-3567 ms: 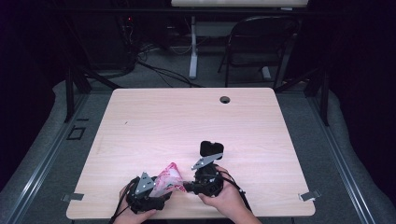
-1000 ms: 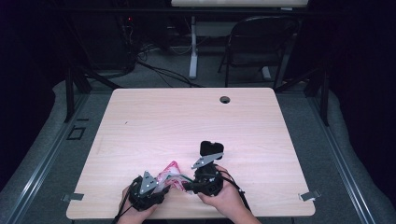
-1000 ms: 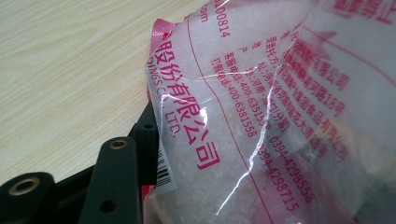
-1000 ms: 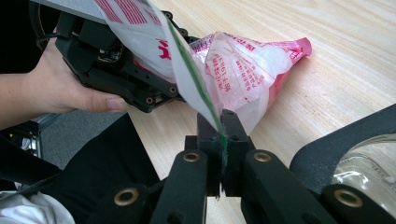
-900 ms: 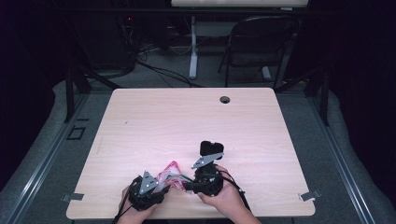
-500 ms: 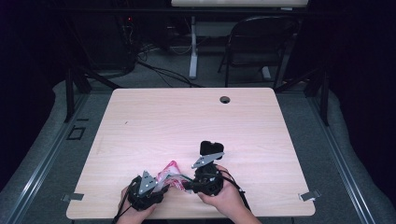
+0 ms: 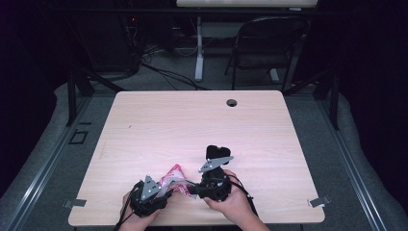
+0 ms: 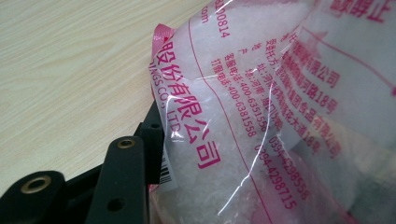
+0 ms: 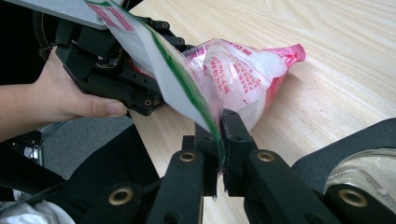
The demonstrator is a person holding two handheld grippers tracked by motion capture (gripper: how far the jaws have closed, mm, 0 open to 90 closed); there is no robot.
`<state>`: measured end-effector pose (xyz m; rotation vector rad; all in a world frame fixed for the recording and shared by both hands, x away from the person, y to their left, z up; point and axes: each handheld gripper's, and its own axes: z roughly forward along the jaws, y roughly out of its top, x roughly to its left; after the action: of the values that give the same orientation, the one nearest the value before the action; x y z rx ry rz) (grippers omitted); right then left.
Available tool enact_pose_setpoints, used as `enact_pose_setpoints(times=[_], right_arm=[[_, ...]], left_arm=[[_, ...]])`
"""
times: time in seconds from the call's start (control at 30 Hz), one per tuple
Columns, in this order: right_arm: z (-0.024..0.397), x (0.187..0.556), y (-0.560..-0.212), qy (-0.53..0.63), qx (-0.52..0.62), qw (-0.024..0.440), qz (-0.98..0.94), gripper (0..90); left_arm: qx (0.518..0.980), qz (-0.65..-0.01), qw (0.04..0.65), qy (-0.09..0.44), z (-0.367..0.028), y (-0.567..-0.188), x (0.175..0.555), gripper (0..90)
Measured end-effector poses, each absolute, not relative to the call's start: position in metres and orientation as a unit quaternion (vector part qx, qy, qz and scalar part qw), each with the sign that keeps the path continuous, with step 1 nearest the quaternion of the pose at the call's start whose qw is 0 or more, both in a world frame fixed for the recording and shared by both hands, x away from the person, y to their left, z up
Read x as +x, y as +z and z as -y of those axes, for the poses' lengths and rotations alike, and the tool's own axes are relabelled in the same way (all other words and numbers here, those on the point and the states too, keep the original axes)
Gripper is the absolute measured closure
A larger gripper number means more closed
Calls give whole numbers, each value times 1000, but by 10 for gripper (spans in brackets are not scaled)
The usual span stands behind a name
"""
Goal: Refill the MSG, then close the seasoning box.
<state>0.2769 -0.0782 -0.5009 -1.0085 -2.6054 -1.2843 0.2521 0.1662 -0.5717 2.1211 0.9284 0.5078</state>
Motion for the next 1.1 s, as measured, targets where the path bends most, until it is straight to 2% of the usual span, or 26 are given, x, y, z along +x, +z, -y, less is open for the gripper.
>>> enact_pose_setpoints(times=[0.23,0.43,0.63,1.1], right_arm=[[81,277,-498,-430,-330,33,840,823],[83,278,-497,-437,-327,27,837,725],[83,278,-496,-442,-325,28,836,661],[84,276,-494,-460,-308,0,833,491]], left_arm=[[827,-365,378,199,-167,-570,251,543],[827,-365,379,197,-167,-569,251,546],[826,-366,381,196,-168,-568,251,547],[817,-376,391,198,-174,-563,254,548]])
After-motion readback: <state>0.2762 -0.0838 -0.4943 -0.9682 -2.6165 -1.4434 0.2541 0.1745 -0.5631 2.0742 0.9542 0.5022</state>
